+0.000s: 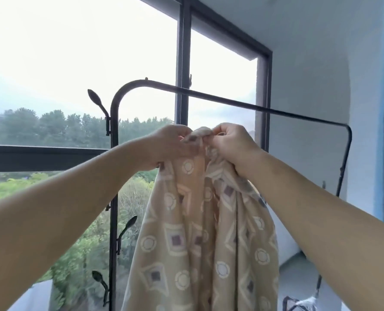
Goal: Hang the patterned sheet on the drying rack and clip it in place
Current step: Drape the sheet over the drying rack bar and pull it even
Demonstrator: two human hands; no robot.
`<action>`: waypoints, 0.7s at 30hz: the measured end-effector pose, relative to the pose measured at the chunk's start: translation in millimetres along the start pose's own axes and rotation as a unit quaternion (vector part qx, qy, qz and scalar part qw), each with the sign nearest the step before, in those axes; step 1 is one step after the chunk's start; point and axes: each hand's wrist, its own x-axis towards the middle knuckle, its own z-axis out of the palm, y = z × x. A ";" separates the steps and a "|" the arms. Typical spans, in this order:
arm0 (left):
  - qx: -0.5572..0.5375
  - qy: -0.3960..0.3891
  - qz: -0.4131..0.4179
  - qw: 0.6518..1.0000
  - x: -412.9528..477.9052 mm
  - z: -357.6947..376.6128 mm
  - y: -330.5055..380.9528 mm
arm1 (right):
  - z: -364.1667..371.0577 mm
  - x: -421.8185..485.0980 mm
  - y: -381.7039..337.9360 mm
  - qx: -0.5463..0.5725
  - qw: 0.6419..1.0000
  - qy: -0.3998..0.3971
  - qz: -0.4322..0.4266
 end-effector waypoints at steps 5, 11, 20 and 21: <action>-0.109 -0.091 -0.067 0.988 -20.0 22.0 -66.4 | -10.6 9.9 -4.0 -0.004 0.992 0.119 -0.030; -0.120 0.047 -0.181 0.975 -23.7 39.6 -87.3 | -33.5 10.3 -2.1 -0.021 0.980 0.200 -0.007; 0.217 0.165 0.070 0.960 -9.7 -49.0 7.0 | -55.7 1.9 1.5 -0.100 0.980 0.169 -0.024; 0.244 0.101 0.014 0.964 -8.9 -44.6 -10.6 | -53.9 -0.1 2.8 -0.131 0.980 0.150 -0.004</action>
